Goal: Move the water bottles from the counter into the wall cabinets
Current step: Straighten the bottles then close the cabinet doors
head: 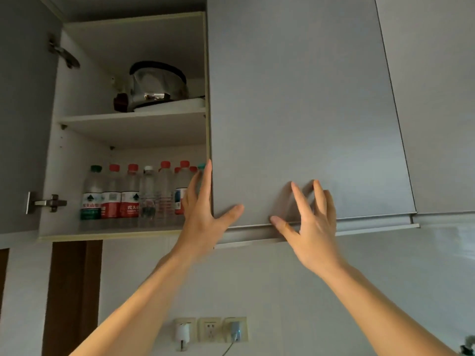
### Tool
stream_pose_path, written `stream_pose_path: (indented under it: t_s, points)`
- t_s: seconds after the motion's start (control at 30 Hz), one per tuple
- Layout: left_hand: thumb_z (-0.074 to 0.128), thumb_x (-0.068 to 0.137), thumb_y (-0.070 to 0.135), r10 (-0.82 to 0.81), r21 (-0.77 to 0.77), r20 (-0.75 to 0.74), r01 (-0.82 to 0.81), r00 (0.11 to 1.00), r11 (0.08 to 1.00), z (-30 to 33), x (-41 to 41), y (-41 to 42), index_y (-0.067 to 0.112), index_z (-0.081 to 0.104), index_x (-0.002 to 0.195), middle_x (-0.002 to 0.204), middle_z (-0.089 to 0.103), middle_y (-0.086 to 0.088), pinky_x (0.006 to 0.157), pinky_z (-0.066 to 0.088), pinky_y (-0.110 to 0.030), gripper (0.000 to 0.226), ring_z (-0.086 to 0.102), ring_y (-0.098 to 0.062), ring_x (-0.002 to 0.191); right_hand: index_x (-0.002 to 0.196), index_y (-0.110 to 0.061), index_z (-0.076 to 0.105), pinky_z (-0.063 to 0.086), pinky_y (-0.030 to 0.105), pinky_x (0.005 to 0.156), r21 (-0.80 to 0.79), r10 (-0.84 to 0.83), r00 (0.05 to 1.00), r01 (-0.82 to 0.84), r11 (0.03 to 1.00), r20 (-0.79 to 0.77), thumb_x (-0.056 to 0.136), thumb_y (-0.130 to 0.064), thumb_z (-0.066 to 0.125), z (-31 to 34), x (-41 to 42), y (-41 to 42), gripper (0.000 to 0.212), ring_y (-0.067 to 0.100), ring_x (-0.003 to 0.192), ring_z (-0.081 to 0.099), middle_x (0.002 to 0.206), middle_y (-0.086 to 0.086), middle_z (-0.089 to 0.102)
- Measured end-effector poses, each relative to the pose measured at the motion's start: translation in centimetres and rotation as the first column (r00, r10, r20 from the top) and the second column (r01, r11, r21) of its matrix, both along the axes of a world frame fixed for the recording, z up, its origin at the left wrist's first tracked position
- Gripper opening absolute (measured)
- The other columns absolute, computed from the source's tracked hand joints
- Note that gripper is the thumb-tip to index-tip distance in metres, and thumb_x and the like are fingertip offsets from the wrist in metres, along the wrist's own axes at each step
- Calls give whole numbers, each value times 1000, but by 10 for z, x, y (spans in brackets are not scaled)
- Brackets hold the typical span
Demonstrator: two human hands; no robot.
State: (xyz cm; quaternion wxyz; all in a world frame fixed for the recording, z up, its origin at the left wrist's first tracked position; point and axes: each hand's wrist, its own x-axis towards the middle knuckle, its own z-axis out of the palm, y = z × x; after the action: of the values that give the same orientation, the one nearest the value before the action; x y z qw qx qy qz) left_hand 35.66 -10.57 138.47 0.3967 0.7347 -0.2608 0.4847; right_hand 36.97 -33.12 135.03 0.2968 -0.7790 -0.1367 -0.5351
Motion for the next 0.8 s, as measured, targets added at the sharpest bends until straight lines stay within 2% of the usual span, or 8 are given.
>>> stream_pose_path:
  t_s: [0.1, 0.17, 0.27, 0.33, 0.43, 0.57, 0.7, 0.8]
  points:
    - [72, 74, 55, -7, -7, 34, 7, 999, 1000, 0, 32, 4, 67, -5, 144, 165, 8, 10, 118, 10, -35, 105, 4, 6, 140, 157, -33, 29, 12, 58, 121, -21, -77, 997, 77, 997, 9, 87, -65, 57, 0, 21, 9, 82, 39, 151, 3, 168, 14, 2]
    - [73, 74, 53, -28, -12, 39, 29, 999, 1000, 0, 51, 8, 65, -3, 144, 165, 7, 8, 122, 12, -39, 104, 5, 0, 146, 158, -34, 25, 9, 57, 121, -37, -119, 993, 118, 992, -13, 89, -64, 56, 0, 35, 14, 81, 38, 152, -1, 168, 13, -3]
    - [79, 77, 51, -94, -50, -19, 93, 995, 994, 1, 75, 12, 69, -1, 141, 167, -3, 7, 125, 11, -50, 104, -3, -12, 155, 159, -37, 19, 4, 56, 122, -38, -166, 986, 166, 985, -22, 91, -65, 52, -1, 55, 21, 80, 35, 152, -7, 167, 9, -8]
    - [80, 81, 46, -113, -66, -64, 109, 991, 992, 2, 90, 16, 71, 0, 141, 167, -10, 7, 125, 8, -52, 103, -10, -13, 155, 159, -38, 18, 3, 56, 122, -33, -194, 981, 193, 981, -15, 92, -65, 52, -2, 66, 24, 80, 35, 152, -9, 167, 9, -9]
    - [80, 82, 44, -106, -65, -102, 100, 989, 993, 3, 109, 21, 65, 3, 149, 167, -16, 9, 125, 8, -56, 104, -13, -15, 155, 159, -38, 16, -1, 54, 123, -39, -227, 973, 225, 973, -35, 93, -65, 51, -3, 79, 28, 80, 35, 152, -12, 167, 6, -13]
    - [80, 81, 44, -72, -39, -117, 68, 991, 997, 5, 129, 22, 64, 1, 149, 166, -17, 8, 125, 6, -53, 106, -17, -16, 154, 160, -37, 16, -2, 55, 123, -48, -266, 963, 264, 963, -37, 93, -64, 49, -5, 93, 31, 79, 36, 153, -12, 167, 8, -13]
    - [76, 77, 55, -47, -18, -138, 45, 989, 999, 6, 139, 25, 66, -3, 147, 168, -11, 3, 124, 8, -57, 106, -12, -20, 155, 160, -34, 20, 0, 58, 123, -31, -273, 961, 274, 961, 44, 91, -71, 36, -11, 105, 31, 80, 39, 154, -9, 169, 10, -6]
    - [66, 70, 71, 67, 50, -171, -59, 983, 997, 10, 138, 28, 70, -9, 142, 168, -13, 2, 122, 8, -62, 104, -12, -26, 155, 161, -33, 17, -1, 57, 123, -42, -292, 955, 295, 955, 55, 92, -70, 34, -13, 109, 31, 79, 39, 154, -9, 169, 11, -6]
